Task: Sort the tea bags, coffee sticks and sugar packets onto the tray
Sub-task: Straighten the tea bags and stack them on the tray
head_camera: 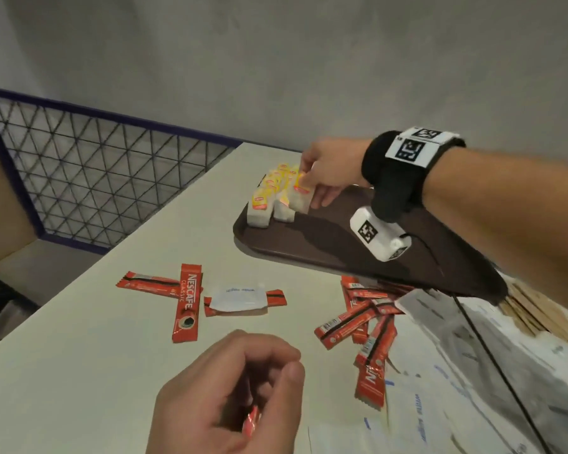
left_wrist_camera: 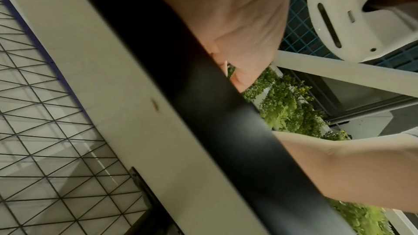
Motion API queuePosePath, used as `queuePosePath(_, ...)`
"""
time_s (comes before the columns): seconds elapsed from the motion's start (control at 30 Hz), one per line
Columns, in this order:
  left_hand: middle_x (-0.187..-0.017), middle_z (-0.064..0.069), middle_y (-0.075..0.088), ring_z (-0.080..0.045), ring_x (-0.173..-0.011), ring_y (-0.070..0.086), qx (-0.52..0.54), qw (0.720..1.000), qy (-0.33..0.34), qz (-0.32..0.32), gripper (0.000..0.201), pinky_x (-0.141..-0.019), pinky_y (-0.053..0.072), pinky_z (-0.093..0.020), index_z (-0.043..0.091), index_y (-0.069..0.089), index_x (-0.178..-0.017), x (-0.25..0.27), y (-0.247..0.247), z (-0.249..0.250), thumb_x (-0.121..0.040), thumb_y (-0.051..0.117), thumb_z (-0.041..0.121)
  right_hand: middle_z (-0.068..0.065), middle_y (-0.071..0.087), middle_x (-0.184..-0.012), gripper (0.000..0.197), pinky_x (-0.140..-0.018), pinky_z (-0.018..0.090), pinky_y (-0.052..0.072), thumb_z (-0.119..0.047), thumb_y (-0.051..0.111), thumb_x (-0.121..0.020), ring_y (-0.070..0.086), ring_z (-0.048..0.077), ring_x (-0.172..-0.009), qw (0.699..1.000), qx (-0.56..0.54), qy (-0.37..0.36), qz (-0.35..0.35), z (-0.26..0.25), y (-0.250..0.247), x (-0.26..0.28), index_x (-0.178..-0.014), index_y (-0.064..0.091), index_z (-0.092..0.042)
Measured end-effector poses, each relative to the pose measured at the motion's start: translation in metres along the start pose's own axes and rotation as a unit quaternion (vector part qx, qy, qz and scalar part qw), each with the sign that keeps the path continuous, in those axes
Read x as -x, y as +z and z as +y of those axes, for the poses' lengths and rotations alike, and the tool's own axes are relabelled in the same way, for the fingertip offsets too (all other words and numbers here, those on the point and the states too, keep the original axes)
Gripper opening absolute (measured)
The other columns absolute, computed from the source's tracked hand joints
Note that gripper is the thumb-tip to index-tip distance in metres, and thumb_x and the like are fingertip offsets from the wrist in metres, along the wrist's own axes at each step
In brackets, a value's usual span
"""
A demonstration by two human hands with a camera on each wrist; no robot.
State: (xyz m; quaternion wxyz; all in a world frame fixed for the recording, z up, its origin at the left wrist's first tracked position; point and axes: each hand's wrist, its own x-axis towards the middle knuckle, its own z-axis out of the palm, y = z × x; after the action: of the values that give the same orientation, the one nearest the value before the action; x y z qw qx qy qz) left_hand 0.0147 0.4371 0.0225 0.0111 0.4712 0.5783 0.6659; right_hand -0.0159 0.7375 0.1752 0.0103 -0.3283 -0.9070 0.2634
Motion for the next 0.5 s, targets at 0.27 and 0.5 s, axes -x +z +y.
queuePosePath(0.27, -0.068, 0.019, 0.062, 0.003, -0.049, 0.060, -0.043, 0.994, 0.071, -0.071, 0.005, -0.053, 0.044, -0.001, 0.045, 0.067, -0.084, -0.016, -0.003, -0.022, -0.086, 0.062, 0.047, 0.017, 0.068, -0.085, 0.011, -0.071, 0.036, 0.063, -0.002, 0.058, -0.100, 0.076, 0.029, -0.073, 0.994, -0.075, 0.009, -0.072, 0.021, 0.029, -0.031, -0.092, 0.053, -0.009)
queuePosePath(0.5, -0.038, 0.026, 0.038, 0.019, -0.034, 0.038, -0.029, 0.996, -0.006, -0.086, 0.013, -0.056, 0.030, 0.010, 0.067, 0.064, -0.088, -0.008, -0.027, -0.023, -0.077, 0.069, 0.072, 0.024, 0.074, -0.092, 0.004, -0.070, 0.034, 0.064, -0.002, 0.058, -0.100, 0.076, 0.027, -0.076, 0.997, -0.035, 0.022, -0.063, 0.014, 0.035, -0.043, -0.102, 0.056, -0.004)
